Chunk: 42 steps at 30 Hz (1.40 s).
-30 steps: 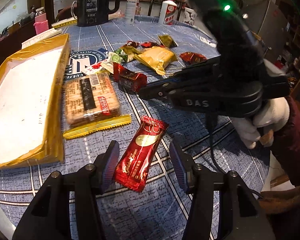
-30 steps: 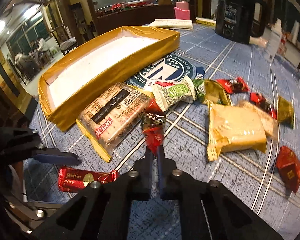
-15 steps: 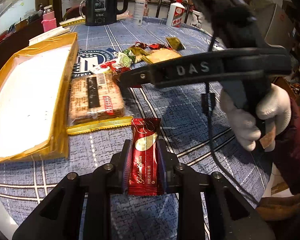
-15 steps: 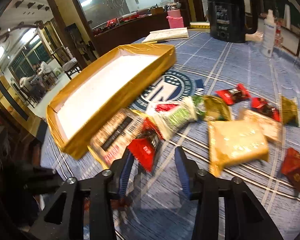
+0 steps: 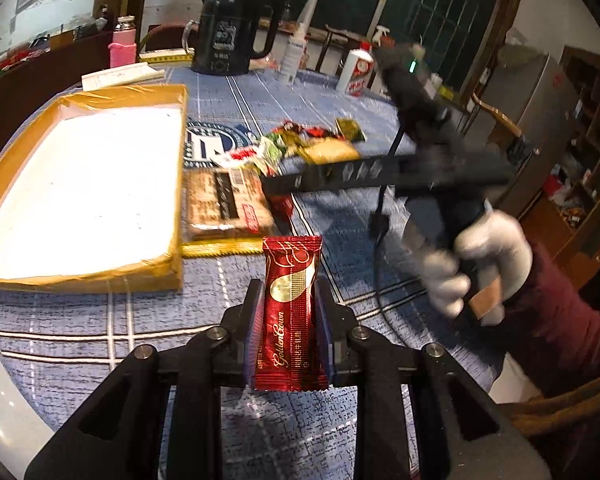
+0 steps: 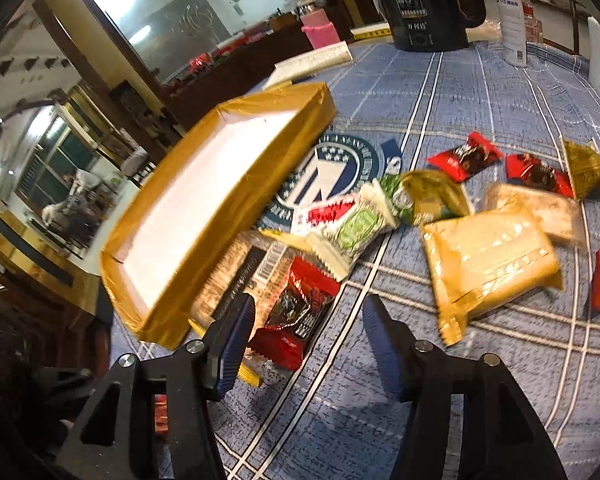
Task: Organize snacks
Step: 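Carry both snacks over the white tray and open both grippers to drop them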
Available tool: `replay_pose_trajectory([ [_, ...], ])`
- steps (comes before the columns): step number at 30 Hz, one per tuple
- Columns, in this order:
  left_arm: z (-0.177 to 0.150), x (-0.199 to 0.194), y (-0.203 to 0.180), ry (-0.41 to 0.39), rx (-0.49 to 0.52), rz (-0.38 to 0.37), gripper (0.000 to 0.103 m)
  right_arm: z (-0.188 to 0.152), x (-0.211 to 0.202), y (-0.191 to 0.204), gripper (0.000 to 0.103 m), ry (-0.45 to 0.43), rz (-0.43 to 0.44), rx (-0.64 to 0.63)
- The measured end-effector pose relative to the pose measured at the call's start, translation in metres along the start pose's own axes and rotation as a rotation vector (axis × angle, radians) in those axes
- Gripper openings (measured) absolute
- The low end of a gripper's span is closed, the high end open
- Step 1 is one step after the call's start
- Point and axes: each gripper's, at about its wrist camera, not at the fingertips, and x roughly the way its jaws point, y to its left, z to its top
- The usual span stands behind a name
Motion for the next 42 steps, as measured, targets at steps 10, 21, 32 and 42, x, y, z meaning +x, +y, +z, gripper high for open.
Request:
replay_pose_trajectory([
  [10, 0.019, -0.034, 0.044, -0.110, -0.084, 0.040, 0.023, -0.013, -0.014, 0.007, 0.021, -0.043, -0.033, 0.019],
  [21, 0.048, -0.027, 0.138, -0.115, -0.255, 0.249, 0.023, 0.016, -0.037, 0.087, 0.021, -0.105, 0.131, -0.069],
  [32, 0.040, -0.020, 0.185, -0.094, -0.389, 0.245, 0.025, 0.031, 0.060, 0.149, 0.021, 0.022, 0.132, -0.142],
  [42, 0.037, -0.049, 0.169, -0.184, -0.412, 0.233, 0.051, 0.030, 0.052, 0.154, 0.037, -0.025, 0.151, -0.167],
])
